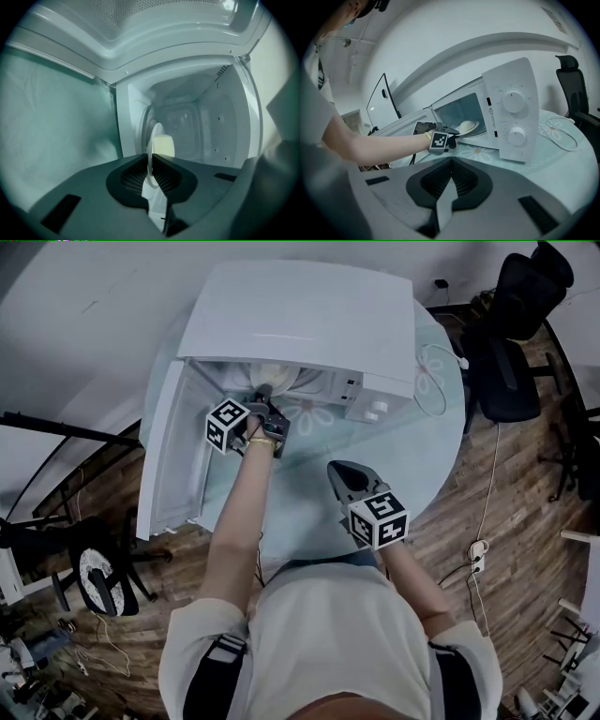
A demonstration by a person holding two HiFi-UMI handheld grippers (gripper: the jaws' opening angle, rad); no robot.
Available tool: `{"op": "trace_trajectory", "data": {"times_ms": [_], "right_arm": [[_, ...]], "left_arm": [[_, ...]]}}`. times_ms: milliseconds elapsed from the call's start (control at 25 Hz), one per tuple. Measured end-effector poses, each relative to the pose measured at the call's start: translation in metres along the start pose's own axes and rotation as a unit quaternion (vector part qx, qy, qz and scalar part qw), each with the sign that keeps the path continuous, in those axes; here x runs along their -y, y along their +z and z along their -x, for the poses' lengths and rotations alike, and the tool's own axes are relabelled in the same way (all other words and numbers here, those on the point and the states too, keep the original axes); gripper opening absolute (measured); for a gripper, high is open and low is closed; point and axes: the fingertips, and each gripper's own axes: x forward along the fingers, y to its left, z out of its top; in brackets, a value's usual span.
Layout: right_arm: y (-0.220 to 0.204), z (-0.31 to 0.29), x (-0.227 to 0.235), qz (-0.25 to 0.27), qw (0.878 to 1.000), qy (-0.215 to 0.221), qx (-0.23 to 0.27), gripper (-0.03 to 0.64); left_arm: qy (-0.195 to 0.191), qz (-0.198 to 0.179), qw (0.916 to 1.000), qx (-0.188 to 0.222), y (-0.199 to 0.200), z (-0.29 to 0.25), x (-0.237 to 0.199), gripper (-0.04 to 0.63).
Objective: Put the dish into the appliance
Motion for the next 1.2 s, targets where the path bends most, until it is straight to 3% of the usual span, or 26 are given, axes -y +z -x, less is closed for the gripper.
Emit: {"op": "trace_trajectory", "data": {"times_ms": [360, 560, 1200], "right_arm": [[-0.001, 0.000, -0.001, -0.002, 1.000, 0.004, 0.001, 0.008], [0.001, 0.003, -0.004, -0.001, 1.000, 0.006, 0.006, 0.008], [0.003, 0.025, -0.026, 0.008, 0.999, -0.006, 0.032, 0.008]], "left_arm": [[-0.007, -0.016, 0.9998, -0.001, 0.003, 0.000, 0.007, 0.041], [-0.014, -0.030, 0.9995, -0.006, 0.001, 0.007, 0.012, 0.121], [-0.036, -0.060, 0.9970, -0.033, -0.035, 0.078, 0.031, 0.112]]}}
